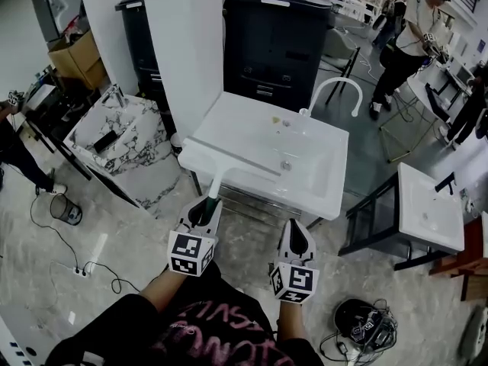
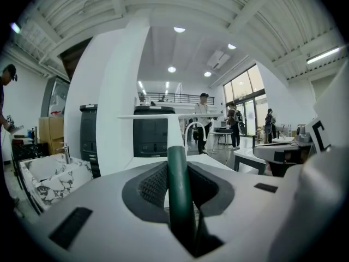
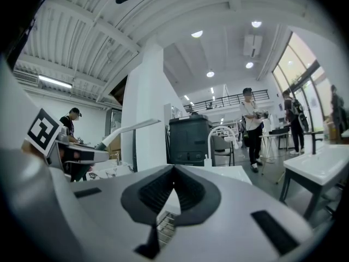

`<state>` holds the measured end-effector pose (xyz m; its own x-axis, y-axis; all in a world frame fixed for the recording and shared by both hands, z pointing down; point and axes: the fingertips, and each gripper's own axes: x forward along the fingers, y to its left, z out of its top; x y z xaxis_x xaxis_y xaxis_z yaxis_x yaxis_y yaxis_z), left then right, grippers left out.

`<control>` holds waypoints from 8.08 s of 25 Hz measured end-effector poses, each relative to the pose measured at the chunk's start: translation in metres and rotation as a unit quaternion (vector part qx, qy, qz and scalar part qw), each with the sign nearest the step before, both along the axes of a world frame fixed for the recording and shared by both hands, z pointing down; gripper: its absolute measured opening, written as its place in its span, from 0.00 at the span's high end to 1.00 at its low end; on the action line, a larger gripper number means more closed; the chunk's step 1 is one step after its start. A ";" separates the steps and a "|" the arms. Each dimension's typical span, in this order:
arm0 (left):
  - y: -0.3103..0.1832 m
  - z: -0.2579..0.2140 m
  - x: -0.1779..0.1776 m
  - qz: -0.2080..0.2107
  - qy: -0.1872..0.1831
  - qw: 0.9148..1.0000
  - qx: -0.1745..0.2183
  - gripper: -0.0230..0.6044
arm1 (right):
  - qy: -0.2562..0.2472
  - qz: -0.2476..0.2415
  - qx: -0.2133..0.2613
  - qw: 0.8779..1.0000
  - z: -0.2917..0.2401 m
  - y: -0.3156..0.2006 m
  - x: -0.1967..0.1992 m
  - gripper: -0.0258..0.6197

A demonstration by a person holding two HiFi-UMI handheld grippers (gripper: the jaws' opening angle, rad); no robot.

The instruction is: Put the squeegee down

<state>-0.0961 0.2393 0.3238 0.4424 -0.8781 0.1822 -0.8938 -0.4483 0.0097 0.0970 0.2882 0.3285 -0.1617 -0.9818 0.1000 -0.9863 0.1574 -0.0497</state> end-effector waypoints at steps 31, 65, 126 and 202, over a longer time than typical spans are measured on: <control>-0.150 0.031 0.000 0.013 0.017 0.999 -0.036 0.83 | 0.017 0.024 -0.039 0.999 0.025 -0.138 0.002 0.93; -0.362 0.060 -0.013 0.112 0.022 0.990 -0.086 0.83 | 0.016 0.104 -0.079 0.991 0.039 -0.344 -0.047 0.93; -0.425 0.079 0.028 0.003 -0.010 0.994 -0.109 0.83 | -0.017 0.030 -0.103 0.994 0.076 -0.421 0.033 0.93; -0.467 0.260 0.044 -0.016 -0.061 0.967 -0.246 0.83 | -0.076 0.016 -0.233 0.969 0.245 -0.450 0.020 0.93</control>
